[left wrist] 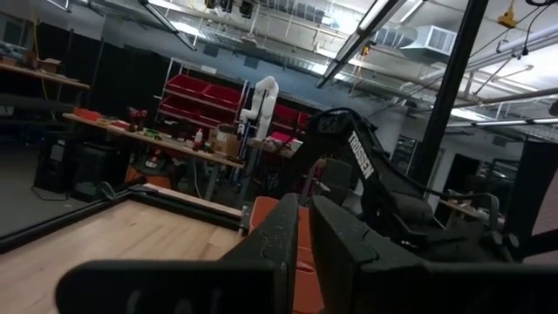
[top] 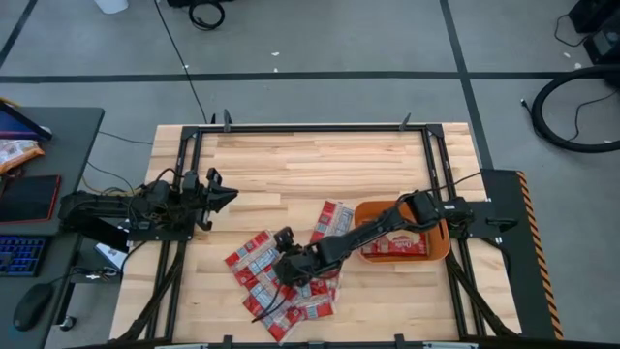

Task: Sort popcorn bags into baskets
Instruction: Put the popcorn bag into the orange bin

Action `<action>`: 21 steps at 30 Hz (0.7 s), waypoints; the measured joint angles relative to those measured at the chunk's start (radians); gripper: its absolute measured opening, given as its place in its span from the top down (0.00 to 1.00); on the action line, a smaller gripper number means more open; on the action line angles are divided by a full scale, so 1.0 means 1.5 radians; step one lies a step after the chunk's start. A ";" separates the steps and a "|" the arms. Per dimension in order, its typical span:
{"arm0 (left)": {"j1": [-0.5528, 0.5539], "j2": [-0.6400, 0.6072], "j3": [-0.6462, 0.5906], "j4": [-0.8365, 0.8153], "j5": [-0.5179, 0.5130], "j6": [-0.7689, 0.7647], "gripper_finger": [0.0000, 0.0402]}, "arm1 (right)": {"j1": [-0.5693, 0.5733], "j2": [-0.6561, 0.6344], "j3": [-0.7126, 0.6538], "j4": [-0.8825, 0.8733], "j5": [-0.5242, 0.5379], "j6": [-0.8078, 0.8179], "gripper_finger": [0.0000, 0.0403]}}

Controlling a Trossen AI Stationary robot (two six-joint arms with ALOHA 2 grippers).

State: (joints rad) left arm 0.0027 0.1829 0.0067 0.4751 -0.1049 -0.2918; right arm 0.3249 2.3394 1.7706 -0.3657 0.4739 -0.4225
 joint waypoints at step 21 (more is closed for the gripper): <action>0.000 0.000 0.000 0.000 0.000 0.000 0.91 | -0.038 0.000 -0.043 0.065 -0.074 -0.145 0.51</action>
State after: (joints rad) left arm 0.0027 0.1831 0.0067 0.4754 -0.1047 -0.2916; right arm 0.2680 2.3393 1.7060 -0.2688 0.3629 -0.6405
